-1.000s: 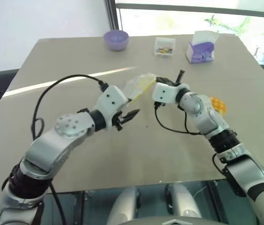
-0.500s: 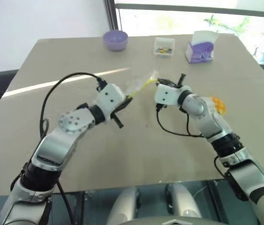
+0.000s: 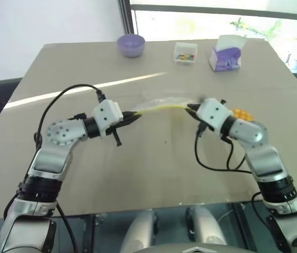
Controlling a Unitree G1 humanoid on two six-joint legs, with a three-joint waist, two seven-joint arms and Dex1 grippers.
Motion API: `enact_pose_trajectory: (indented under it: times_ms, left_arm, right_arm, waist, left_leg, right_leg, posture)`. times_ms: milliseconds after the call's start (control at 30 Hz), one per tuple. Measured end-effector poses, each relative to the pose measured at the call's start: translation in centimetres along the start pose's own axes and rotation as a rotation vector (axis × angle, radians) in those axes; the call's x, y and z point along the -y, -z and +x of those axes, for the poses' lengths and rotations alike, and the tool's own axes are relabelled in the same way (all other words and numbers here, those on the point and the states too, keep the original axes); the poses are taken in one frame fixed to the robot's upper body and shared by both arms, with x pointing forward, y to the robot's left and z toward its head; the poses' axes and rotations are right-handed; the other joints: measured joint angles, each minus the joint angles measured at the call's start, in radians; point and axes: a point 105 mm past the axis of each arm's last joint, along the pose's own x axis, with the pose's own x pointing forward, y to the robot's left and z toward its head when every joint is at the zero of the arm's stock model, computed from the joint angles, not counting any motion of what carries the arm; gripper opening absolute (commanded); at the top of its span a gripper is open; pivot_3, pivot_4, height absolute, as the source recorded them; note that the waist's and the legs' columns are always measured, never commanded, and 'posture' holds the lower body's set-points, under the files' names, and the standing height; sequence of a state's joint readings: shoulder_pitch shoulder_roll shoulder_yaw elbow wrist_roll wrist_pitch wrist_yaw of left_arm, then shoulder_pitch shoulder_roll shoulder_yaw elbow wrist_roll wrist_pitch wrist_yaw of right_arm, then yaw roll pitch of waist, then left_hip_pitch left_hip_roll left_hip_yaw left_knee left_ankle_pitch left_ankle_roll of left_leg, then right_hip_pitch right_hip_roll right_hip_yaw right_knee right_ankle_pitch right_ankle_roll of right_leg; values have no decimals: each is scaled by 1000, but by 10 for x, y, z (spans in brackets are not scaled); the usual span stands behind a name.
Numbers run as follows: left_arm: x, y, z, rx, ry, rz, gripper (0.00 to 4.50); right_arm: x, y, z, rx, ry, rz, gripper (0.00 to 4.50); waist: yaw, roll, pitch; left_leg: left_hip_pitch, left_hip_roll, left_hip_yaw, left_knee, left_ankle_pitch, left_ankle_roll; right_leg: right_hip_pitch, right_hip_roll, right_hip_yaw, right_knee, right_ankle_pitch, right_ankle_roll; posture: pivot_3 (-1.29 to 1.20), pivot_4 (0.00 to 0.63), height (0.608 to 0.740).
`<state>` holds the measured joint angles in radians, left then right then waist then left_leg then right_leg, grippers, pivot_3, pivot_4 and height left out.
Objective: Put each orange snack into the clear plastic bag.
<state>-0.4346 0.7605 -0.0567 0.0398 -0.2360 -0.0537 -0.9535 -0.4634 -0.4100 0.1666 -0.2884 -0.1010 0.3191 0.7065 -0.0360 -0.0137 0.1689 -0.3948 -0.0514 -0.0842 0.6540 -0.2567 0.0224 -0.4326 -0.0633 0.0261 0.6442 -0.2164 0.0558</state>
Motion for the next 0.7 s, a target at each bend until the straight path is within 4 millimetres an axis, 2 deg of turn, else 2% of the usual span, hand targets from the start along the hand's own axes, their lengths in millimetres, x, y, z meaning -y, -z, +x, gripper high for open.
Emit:
enact_pose_trajectory:
  times_ms: [100,233,467,700]
  left_arm:
    - [-2,4,0,-20,18,41,0]
    - [-2,7,0,-32,34,56,0]
    - [0,6,3,-23,41,55,0]
    - [0,5,4,-23,42,56,0]
  right_arm:
    - [-3,-14,-3,51,-17,32,34]
    - [-9,-24,0,85,-31,49,34]
    - [-26,-27,9,88,-91,3,34]
    - [-28,-22,7,59,-115,-20,34]
  waist:
    - [-2,0,0]
    - [-1,0,0]
    - [-1,0,0]
    - [-1,0,0]
  left_leg:
    - [0,0,0,0,0,0]
    - [0,0,0,1,0,0]
    - [0,0,0,1,0,0]
    - [0,0,0,2,0,0]
  right_leg:
    - [0,0,0,0,0,0]
    - [0,0,0,1,0,0]
    - [0,0,0,1,0,0]
    - [0,0,0,2,0,0]
  posture:
    - [0,150,740]
    - [0,150,740]
    - [0,150,740]
    - [0,150,740]
